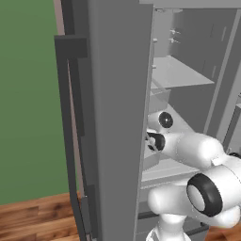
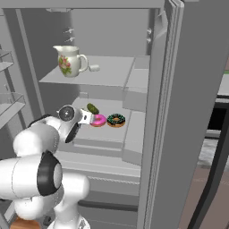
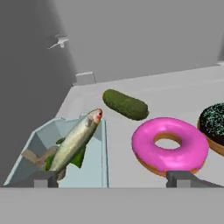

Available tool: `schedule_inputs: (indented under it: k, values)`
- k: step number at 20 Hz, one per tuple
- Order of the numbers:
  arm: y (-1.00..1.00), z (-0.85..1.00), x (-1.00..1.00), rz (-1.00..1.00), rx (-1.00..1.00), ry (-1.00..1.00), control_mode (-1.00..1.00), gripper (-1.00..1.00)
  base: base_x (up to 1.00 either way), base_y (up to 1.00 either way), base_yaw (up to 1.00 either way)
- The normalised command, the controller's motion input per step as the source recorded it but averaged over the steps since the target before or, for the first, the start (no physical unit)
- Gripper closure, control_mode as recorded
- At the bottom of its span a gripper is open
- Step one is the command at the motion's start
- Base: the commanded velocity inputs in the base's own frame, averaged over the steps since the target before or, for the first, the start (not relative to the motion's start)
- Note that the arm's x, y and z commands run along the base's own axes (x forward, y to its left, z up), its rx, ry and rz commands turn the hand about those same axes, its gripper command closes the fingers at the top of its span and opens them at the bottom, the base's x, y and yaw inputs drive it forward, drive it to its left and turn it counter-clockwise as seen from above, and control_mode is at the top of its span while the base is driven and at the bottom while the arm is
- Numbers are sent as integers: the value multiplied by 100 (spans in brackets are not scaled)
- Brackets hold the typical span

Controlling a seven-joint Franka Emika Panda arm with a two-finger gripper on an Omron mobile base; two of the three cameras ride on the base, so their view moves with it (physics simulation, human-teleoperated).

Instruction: Place the tupperware on the second highest shelf of the fridge. Make space for the tupperware among the existing items by rearranging them on the shelves if needed. Close the fridge door when finished.

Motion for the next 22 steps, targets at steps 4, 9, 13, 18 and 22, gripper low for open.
schedule_inputs:
  k: [4,9,13,18,22]
  values:
    - [-50,92,-94,0,0,0,-100,-100,0,0,0]
    - [-35,100,-100,-1,-5,15,-100,-100,0,0,0]
    - [-24,96,-100,-5,-10,27,-100,-100,0,0,0]
    - [0,47,-96,3,-8,6,-100,-100,0,0,0]
    - [1,50,-83,7,-7,1,-100,-100,0,0,0]
